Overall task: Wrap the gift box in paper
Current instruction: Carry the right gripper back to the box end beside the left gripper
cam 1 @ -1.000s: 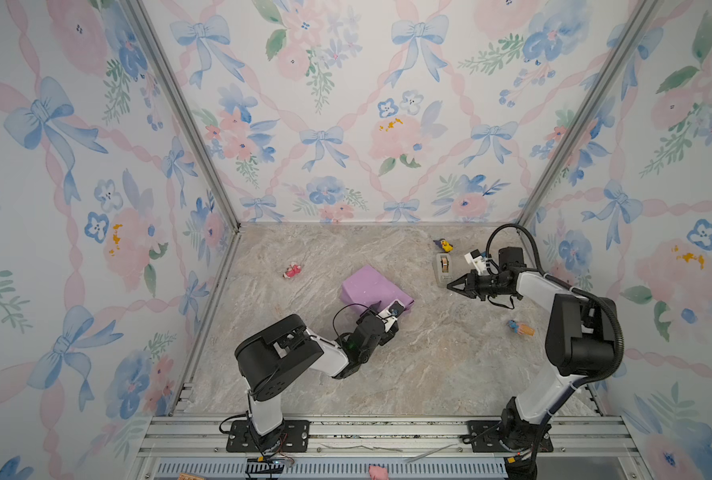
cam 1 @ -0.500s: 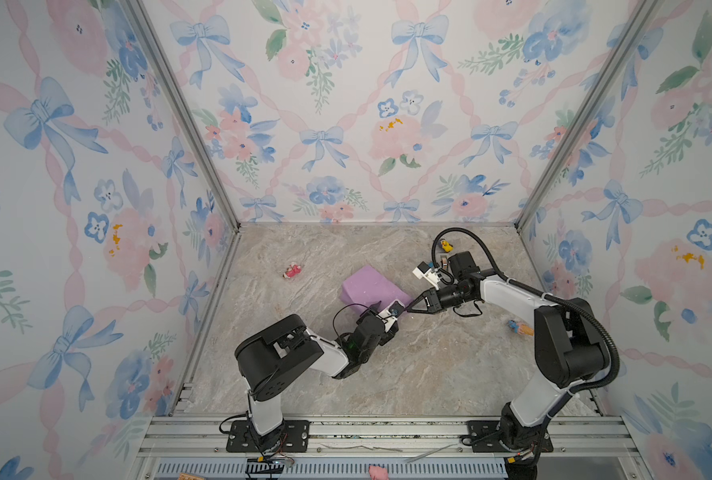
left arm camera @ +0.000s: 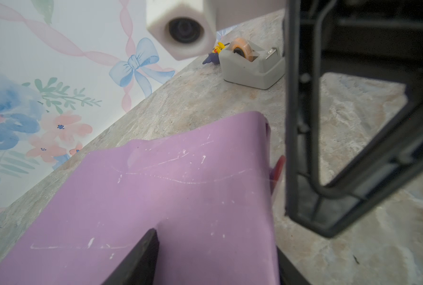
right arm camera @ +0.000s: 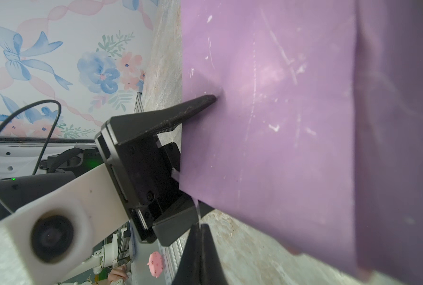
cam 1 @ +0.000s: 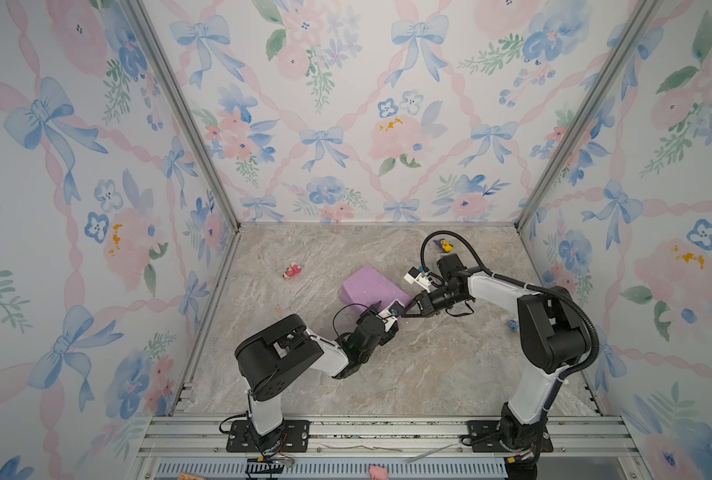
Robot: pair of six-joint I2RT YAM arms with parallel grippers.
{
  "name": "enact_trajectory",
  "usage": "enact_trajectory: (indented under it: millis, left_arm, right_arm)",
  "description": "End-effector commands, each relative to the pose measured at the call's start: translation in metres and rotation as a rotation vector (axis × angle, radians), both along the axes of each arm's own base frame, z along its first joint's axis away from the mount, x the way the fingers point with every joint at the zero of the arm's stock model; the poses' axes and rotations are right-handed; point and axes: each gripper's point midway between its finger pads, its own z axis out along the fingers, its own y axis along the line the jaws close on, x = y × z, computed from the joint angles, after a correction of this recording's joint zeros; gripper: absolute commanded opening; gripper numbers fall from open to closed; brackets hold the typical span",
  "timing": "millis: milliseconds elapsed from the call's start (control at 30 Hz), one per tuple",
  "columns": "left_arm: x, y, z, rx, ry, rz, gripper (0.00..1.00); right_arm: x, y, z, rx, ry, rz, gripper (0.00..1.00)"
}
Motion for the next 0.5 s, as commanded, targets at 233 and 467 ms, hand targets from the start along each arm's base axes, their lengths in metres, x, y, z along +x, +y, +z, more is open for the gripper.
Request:
enact_trajectory:
  millis: [233, 467]
  left_arm:
    - [-0.031, 0.016, -0.077, 0.172, 0.218, -0.059, 0.63]
    - [-0.031, 0.016, -0.076, 0.171, 0.218, -0.059, 0.63]
  right_arm:
    - [0.003, 0.007, -0.016, -0.012, 0.055, 0.014, 0.0]
    - [0.008, 0.005, -0.026, -0.032, 0.076, -0.007, 0.0]
